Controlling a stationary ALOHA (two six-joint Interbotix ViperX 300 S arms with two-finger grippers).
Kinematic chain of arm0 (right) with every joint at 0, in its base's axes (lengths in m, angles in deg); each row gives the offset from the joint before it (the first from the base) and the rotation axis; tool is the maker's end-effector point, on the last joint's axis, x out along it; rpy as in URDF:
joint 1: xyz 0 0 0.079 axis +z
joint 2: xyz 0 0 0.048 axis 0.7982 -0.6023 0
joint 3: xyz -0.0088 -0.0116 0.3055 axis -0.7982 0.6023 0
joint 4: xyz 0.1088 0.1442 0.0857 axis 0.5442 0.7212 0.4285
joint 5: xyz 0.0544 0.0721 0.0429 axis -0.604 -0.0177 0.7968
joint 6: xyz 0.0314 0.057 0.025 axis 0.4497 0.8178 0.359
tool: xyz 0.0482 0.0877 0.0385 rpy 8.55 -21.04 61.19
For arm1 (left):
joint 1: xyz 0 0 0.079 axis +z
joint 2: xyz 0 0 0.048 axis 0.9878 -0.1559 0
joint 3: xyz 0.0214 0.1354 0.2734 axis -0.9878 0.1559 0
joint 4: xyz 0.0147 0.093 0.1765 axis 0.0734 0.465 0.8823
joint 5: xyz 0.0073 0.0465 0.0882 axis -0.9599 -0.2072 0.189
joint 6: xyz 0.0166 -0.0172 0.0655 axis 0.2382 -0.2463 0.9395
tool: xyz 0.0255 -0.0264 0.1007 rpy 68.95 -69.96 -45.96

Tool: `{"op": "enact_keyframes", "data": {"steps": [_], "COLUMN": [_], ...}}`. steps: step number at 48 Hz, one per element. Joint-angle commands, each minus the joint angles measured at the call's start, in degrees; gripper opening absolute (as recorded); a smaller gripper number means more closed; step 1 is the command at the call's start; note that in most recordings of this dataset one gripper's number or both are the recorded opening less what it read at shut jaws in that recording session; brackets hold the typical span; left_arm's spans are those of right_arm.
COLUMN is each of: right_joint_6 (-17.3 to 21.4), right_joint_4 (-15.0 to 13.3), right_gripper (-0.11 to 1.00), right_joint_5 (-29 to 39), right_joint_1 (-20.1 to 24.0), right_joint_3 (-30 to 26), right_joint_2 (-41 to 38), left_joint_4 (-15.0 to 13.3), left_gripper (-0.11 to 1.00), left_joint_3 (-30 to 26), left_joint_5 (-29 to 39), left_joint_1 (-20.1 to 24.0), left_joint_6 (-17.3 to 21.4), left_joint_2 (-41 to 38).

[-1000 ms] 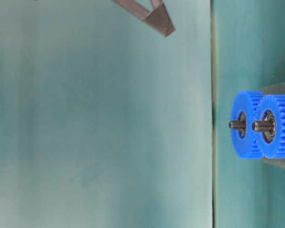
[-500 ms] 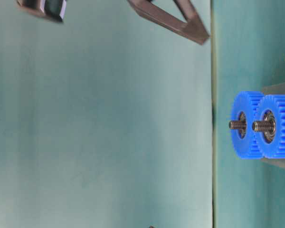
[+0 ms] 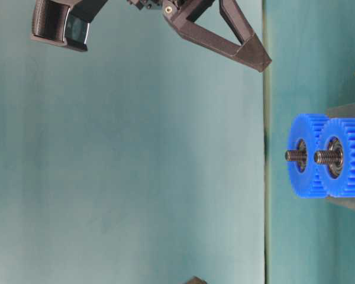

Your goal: Fit the small gear onto the shaft.

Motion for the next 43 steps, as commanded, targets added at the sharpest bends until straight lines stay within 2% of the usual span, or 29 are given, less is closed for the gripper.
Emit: {"op": "enact_keyframes", "data": {"steps": [1,30,43], "right_joint_6": [-0.6,-0.4,-0.4], "right_joint_4": [-0.1,0.0,0.0], "right_gripper": [-0.01,-0.01,-0.01], "right_joint_5": [-0.4,-1.8,-2.4], "right_joint_1": [0.0,-0.2,-0.2], "right_joint_3": [-1.1,-0.7,-0.6], "right_joint_2": [0.4,0.4,0.4], "left_joint_4": [0.1,0.2,0.2], "left_gripper": [0.00,0.00,0.00], "left_joint_3": [-0.9,-0.1,-0.7], "left_joint_5": [-1.1,-0.8,3.5], "left_joint_1": [-0.1,-0.1,-0.1], "left_joint_6": [0.1,0.2,0.1], "left_joint_2": [0.2,-0.1,-0.5]}}
